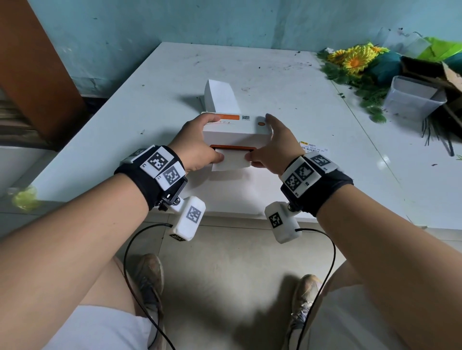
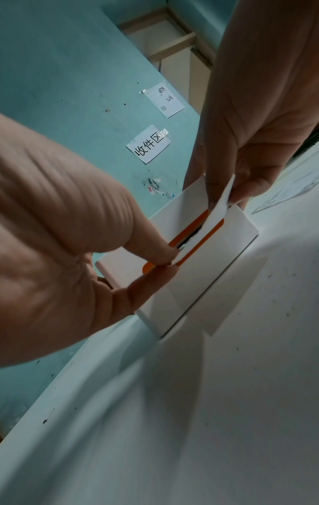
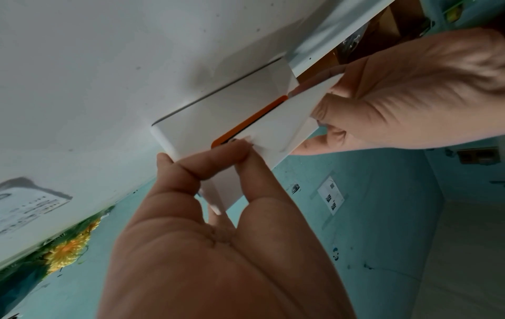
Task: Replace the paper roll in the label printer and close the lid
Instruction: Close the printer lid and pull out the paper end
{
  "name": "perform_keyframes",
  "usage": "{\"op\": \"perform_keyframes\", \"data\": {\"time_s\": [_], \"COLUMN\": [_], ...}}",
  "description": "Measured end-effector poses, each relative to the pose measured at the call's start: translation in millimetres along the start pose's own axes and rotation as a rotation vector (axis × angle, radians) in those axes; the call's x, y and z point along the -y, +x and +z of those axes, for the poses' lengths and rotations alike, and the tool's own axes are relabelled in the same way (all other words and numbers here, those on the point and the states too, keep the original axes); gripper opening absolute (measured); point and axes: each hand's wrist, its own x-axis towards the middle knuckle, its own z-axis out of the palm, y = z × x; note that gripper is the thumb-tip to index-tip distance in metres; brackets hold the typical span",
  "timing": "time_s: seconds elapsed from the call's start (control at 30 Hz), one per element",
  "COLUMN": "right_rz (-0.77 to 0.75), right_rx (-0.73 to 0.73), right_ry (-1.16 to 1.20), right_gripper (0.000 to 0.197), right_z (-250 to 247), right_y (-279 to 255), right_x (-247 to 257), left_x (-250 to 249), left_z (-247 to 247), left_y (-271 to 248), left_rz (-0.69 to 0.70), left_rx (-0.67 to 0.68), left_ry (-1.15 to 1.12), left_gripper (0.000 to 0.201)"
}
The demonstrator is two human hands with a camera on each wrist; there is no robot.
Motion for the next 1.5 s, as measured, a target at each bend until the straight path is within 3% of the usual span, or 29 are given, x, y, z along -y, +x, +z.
{"op": "perform_keyframes", "data": {"time_s": [0.13,0.33,0.73,0.9,1.0,1.17,1.37,1.5], "right_rz": [-0.028,-0.078,-0.129,-0.129,-0.126,-0.098,-0.038,-0.004], "right_rx": [-0.002,-0.010,0.048,0.089,0.077,0.040,0.081,0.088], "right_ry": [-0.033,-0.140,-0.224,-0.239,-0.189,-0.126,-0.081,-0.040], "right_gripper": [0.105,0.118,0.124,0.127,0.117,0.080,0.073,0.073], "right_z": [0.4,2.2,-1.8,-4.8,-4.8,-2.9,10.6,23.9], "right_y": [5.5,13.2,14.0,10.1,9.0,14.5,25.8,30.8], "right_x": [-3.8,-11.4,-12.3,-10.2,-8.8,-5.1,5.5,17.1], "left_x": [-0.4,0.6,1.9,6.2,7.5,7.0,4.7,4.0], "left_z": [1.3,2.3,6.5,4.0,4.6,2.3,-11.8,-18.8], "left_y": [0.3,2.1,-0.7,0.6,0.4,0.7,6.2,8.9], "left_rz": [-0.015,-0.023,-0.004,0.006,0.011,-0.007,-0.077,-0.102], "left_rx": [0.008,-0.005,-0.031,-0.044,-0.031,-0.069,-0.154,-0.188], "left_ry": [0.032,0.033,0.098,0.091,0.046,-0.018,-0.087,-0.090], "left_gripper": [0.094,0.093,0.102,0.096,0.095,0.077,0.058,0.066]}}
